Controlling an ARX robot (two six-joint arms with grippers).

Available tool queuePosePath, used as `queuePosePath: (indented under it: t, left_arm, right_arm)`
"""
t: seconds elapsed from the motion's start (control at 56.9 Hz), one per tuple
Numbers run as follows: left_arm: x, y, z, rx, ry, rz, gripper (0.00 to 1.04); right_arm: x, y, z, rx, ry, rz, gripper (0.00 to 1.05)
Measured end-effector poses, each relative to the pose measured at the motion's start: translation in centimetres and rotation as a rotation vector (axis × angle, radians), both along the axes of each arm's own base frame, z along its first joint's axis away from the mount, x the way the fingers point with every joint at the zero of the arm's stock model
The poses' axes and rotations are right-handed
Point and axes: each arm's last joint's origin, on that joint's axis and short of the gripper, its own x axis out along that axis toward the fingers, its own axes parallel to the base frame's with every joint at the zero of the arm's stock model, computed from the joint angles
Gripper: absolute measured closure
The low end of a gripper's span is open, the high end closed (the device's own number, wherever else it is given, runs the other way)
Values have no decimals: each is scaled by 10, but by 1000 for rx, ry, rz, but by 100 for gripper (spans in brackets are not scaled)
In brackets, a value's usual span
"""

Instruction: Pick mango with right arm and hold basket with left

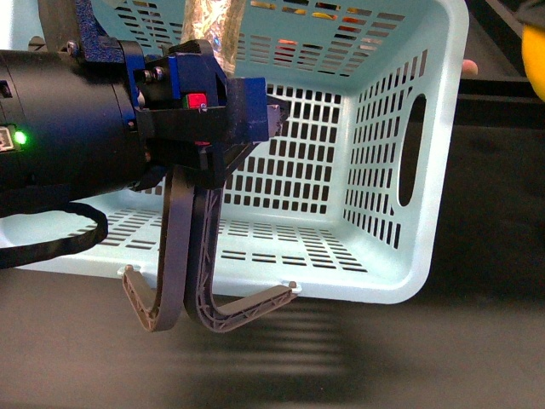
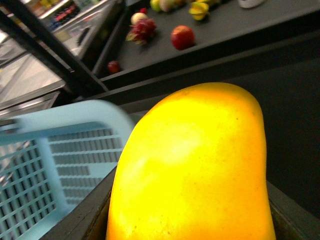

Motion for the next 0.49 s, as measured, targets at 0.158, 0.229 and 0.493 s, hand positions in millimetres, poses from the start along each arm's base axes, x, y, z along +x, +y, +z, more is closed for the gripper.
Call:
queuePosePath:
  t: [0.158, 0.229, 0.493]
  left_arm:
    - [0, 0, 0, 0, 0, 0, 97]
    - [0, 0, 0, 0, 0, 0, 97]
    - [0, 0, 0, 0, 0, 0, 97]
  right_arm:
    - [-15, 42, 21, -22, -65, 152, 46]
    - [-17, 57, 19, -39, -62, 189, 46]
    - [1, 98, -8, -82, 20, 227, 46]
